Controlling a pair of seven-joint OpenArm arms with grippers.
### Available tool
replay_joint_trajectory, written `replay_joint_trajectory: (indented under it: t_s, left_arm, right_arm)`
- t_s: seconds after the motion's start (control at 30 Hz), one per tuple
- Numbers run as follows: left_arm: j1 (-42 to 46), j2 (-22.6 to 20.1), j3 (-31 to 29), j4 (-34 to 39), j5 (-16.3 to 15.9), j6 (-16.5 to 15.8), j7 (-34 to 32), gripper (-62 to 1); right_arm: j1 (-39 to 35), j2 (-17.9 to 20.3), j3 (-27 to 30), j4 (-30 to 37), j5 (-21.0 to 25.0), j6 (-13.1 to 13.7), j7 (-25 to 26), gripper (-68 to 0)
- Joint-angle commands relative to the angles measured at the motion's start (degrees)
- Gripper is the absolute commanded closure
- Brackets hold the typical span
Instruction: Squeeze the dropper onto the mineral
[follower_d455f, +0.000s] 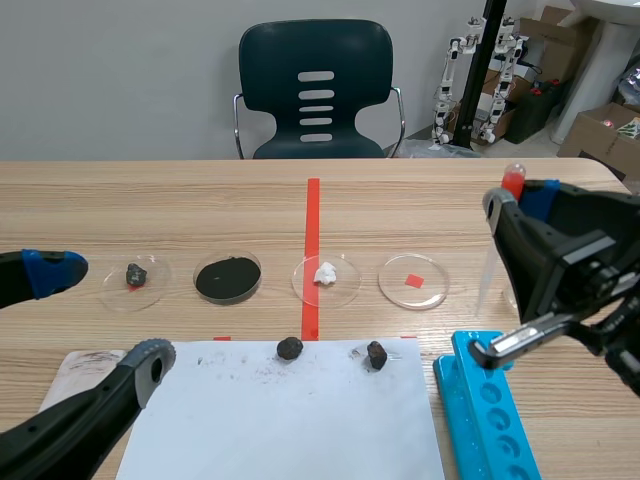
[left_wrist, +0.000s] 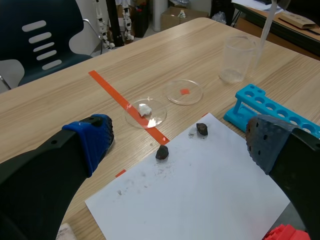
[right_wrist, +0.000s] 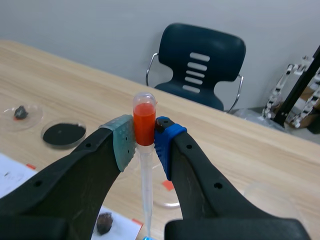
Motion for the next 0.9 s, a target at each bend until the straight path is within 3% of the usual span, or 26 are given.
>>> replay_joint_trajectory:
  t_s: [0.0, 0.2, 0.3, 0.7, 0.87]
  left_arm:
    - [0.0, 0.1, 0.1, 0.3, -0.8, -0.1, -0.8, -55.9]
    - [0.0, 0.1, 0.1, 0.3, -0.8, -0.1, -0.8, -55.9]
    - [0.0, 0.1, 0.1, 0.3, -0.8, -0.1, -0.8, -55.9]
    - [0.0, 0.1, 0.1, 0.3, -0.8, -0.1, -0.8, -55.9]
    - [0.0, 0.1, 0.1, 0.3, -0.8, -0.1, -0.8, -55.9]
  right_arm:
    - [2.6, 0.2, 0.3, 0.1, 1.1, 0.1, 0.6, -10.6]
    - [11.8, 0.2, -0.2, -6.2, 3.7, 7.1, -0.3, -10.7]
    - [16.9, 0.2, -2.0, -10.1, 3.8, 8.9, -0.3, -10.7]
    - [39.1, -0.4, -18.3, -24.9, 3.8, 9.3, -0.4, -10.6]
    - [47.3, -3.0, -25.5, -31.1, 3.9, 9.3, -0.3, -10.7]
